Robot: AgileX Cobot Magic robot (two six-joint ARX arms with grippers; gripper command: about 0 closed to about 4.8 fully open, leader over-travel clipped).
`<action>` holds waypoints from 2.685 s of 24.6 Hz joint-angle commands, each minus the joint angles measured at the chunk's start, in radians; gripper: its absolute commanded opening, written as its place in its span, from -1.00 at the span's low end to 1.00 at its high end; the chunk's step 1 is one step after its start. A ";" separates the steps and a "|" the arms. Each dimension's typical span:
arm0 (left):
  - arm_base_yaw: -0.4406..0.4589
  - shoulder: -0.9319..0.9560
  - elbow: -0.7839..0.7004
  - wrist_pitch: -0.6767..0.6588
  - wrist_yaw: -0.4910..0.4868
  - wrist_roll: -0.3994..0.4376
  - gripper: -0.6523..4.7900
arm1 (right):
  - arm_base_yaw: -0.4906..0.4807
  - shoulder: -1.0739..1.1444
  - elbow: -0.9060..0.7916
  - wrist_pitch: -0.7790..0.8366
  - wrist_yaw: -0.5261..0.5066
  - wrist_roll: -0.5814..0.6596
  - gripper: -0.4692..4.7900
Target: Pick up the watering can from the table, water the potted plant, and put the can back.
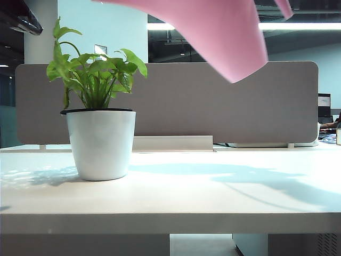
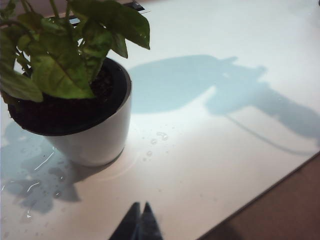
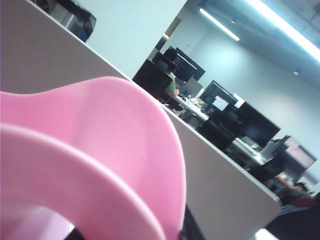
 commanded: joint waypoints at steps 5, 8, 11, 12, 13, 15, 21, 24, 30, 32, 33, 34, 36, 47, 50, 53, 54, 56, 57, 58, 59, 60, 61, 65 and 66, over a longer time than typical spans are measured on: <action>0.002 -0.003 0.005 0.013 0.000 0.005 -0.75 | 0.003 -0.008 0.051 -0.063 -0.001 -0.246 -0.84; 0.002 -0.003 0.005 0.013 0.000 0.005 -0.75 | 0.003 -0.008 0.051 -0.079 -0.005 -0.278 -0.84; 0.002 -0.003 0.005 0.013 0.000 0.005 -0.75 | 0.003 -0.008 0.051 -0.080 -0.027 -0.309 -0.84; 0.002 -0.003 0.005 0.013 0.000 0.005 -0.75 | 0.003 -0.008 0.051 -0.080 -0.028 -0.324 -0.84; 0.002 -0.003 0.005 0.013 0.000 0.005 -0.75 | 0.004 -0.008 0.051 -0.080 -0.029 -0.353 -0.84; 0.002 -0.003 0.005 0.013 0.000 0.005 -0.75 | 0.024 -0.008 0.051 -0.080 -0.029 -0.402 -0.84; 0.002 -0.003 0.005 0.013 0.000 0.005 -0.75 | 0.054 -0.008 0.051 -0.079 -0.027 -0.493 -0.84; 0.002 -0.003 0.005 0.013 0.001 0.005 -0.75 | 0.054 -0.008 0.051 -0.079 -0.026 -0.489 -0.84; 0.002 -0.003 0.005 0.013 0.000 0.005 -0.75 | 0.049 -0.006 0.050 -0.139 0.028 -0.229 -0.84; 0.002 -0.003 0.005 0.013 0.000 0.005 -0.75 | 0.038 -0.006 0.050 -0.182 0.026 -0.154 -0.84; 0.002 -0.003 0.005 0.013 0.000 0.005 -0.75 | 0.034 -0.005 0.047 -0.197 0.017 -0.115 -0.84; 0.002 -0.003 0.005 0.013 0.000 0.005 -0.75 | 0.032 -0.005 0.039 -0.203 0.014 -0.066 -0.84; 0.002 -0.003 0.005 0.013 0.000 0.005 -0.75 | 0.031 -0.005 0.003 -0.196 0.015 0.013 -0.84; 0.002 -0.003 0.005 0.013 0.000 0.005 -0.75 | 0.022 0.041 -0.537 0.529 0.018 0.499 -0.84; 0.002 -0.003 0.005 0.013 0.000 0.005 -0.75 | 0.021 0.126 -0.597 0.687 0.019 0.560 -0.85; 0.002 -0.003 0.005 0.013 0.000 0.005 -0.75 | 0.021 0.299 -0.595 0.866 0.018 0.559 -0.85; 0.002 -0.003 0.005 0.012 0.000 0.005 -0.75 | 0.021 0.332 -0.595 0.895 0.016 0.559 -0.85; 0.002 -0.003 0.005 0.013 0.000 0.005 -0.75 | 0.021 0.399 -0.595 0.959 0.015 0.559 -0.85; 0.002 -0.002 0.005 0.013 0.000 0.005 -0.75 | 0.021 0.425 -0.595 0.982 0.014 0.559 -0.85; 0.002 -0.002 0.005 0.013 0.000 0.005 -0.75 | 0.021 0.446 -0.595 1.001 0.011 0.560 -0.84; 0.002 -0.002 0.005 0.013 0.000 0.005 -0.75 | 0.021 0.466 -0.595 1.014 0.005 0.560 -0.84; 0.002 -0.002 0.005 0.013 0.000 0.005 -0.75 | 0.022 0.474 -0.595 1.017 -0.002 0.560 -0.84; 0.002 -0.002 0.005 0.013 0.000 0.005 -0.75 | 0.021 0.476 -0.596 1.011 -0.004 0.560 -0.83; 0.002 -0.002 0.005 0.013 0.000 0.005 -0.75 | 0.021 0.475 -0.596 1.041 -0.003 0.559 -0.26; 0.002 -0.002 0.005 0.013 0.000 0.005 -0.75 | 0.021 0.475 -0.596 1.040 -0.003 0.559 -0.12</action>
